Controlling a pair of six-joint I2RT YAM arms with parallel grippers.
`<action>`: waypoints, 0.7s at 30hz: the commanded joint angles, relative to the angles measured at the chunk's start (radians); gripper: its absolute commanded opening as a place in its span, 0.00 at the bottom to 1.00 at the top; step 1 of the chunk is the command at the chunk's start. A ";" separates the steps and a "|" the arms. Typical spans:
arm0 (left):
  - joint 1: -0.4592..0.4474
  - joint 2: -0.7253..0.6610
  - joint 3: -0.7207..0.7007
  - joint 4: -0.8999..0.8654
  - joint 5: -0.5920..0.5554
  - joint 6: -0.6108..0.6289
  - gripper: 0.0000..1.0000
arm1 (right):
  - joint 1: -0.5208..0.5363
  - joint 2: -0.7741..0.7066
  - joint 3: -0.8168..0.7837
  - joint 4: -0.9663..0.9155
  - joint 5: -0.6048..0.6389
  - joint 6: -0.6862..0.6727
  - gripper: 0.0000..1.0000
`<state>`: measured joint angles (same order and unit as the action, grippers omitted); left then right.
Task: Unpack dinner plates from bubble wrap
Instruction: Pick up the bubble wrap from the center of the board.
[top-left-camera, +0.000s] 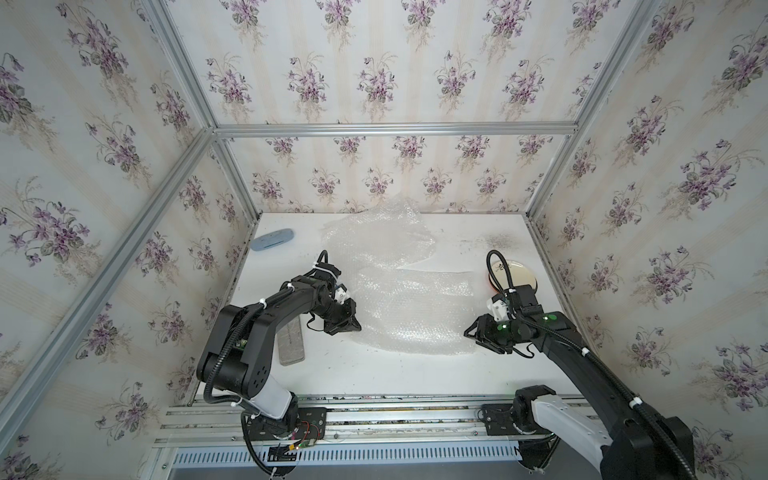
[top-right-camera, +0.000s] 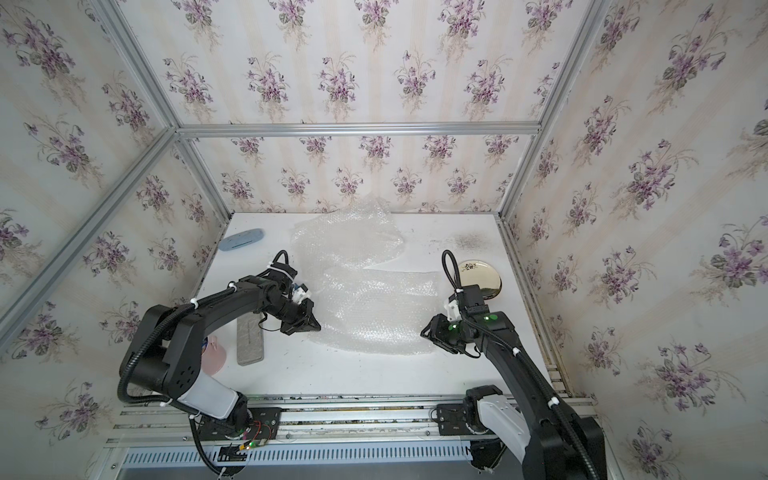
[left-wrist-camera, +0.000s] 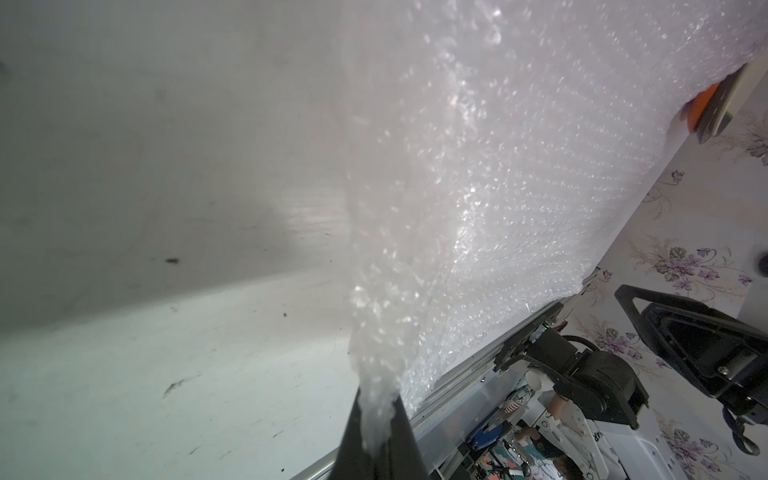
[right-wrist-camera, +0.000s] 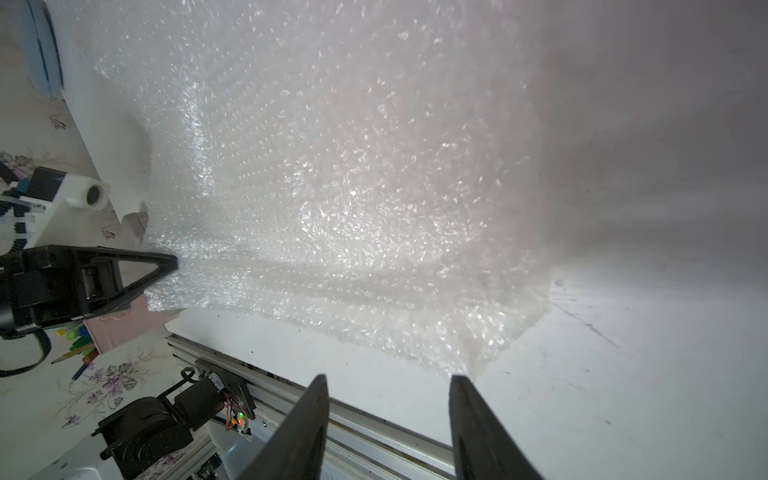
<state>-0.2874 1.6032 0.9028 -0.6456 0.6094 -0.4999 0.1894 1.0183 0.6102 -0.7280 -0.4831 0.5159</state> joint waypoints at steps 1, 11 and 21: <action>-0.010 0.012 0.010 -0.014 -0.007 0.012 0.02 | 0.000 0.066 0.002 0.042 0.014 -0.041 0.50; -0.028 -0.109 -0.064 -0.040 -0.109 -0.035 0.02 | 0.001 0.318 0.076 0.025 0.124 -0.036 0.57; -0.027 -0.203 0.018 -0.155 -0.194 -0.019 0.66 | 0.000 0.323 0.165 0.019 0.100 -0.093 0.64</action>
<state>-0.3145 1.4353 0.8902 -0.7341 0.4641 -0.5339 0.1894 1.3502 0.7597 -0.6724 -0.3874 0.4622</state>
